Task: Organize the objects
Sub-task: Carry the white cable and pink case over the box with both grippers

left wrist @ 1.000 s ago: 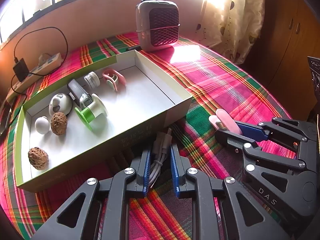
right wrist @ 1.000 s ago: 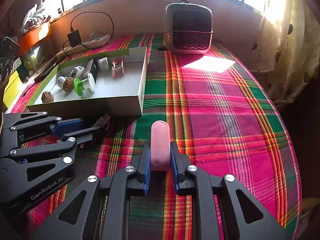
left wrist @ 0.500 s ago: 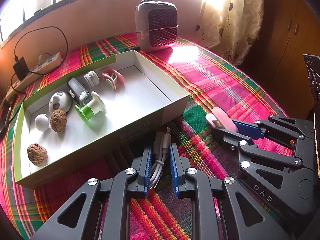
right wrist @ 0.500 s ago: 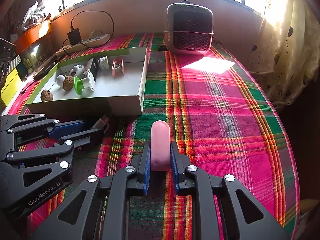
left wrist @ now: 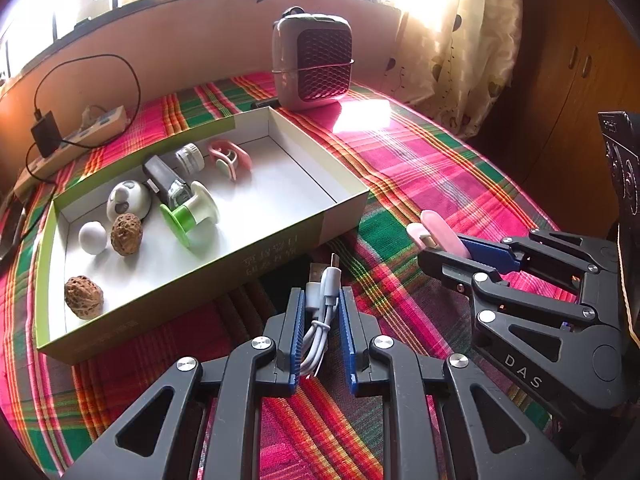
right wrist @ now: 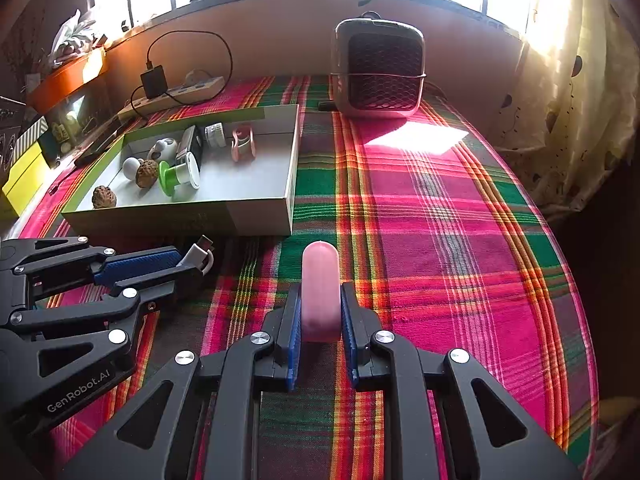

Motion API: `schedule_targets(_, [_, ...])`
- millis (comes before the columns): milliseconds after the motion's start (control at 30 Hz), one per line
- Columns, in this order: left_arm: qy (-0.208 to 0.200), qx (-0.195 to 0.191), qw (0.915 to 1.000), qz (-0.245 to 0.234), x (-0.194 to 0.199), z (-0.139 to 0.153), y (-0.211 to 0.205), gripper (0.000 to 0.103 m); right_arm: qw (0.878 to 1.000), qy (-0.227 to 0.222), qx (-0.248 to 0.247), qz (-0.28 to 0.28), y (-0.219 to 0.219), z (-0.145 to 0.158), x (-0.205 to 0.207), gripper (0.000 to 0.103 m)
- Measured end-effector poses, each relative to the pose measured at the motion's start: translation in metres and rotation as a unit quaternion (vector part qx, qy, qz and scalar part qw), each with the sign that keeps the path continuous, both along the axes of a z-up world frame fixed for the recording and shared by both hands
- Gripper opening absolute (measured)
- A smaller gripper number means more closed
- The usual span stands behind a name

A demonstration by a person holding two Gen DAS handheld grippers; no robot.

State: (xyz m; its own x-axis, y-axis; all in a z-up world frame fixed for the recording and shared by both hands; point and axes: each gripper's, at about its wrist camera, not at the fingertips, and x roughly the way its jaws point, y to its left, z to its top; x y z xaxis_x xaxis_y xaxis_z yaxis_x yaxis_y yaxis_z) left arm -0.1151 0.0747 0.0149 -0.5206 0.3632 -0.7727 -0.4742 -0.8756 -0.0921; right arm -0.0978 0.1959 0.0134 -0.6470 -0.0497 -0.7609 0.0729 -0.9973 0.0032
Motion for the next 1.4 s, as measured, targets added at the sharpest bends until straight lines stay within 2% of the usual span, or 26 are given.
schedule_targets(700, [0.015, 0.023, 0.9985, 0.048, 0.01, 0.021, -0.038, 0.015, 0.999, 0.017, -0.019, 0.022, -0.015, 0.02, 0.008, 0.019])
schedule_targets(1000, [0.028, 0.032, 0.9955, 0.085, -0.005, 0.033, -0.064, 0.015, 0.998, 0.026, -0.031, 0.041, -0.025, 0.037, -0.011, 0.019])
schedule_targets(1400, [0.021, 0.033, 0.9922, 0.119, -0.029, 0.033, -0.082, 0.015, 0.998, 0.017, -0.03, 0.054, -0.033, 0.042, -0.055, 0.019])
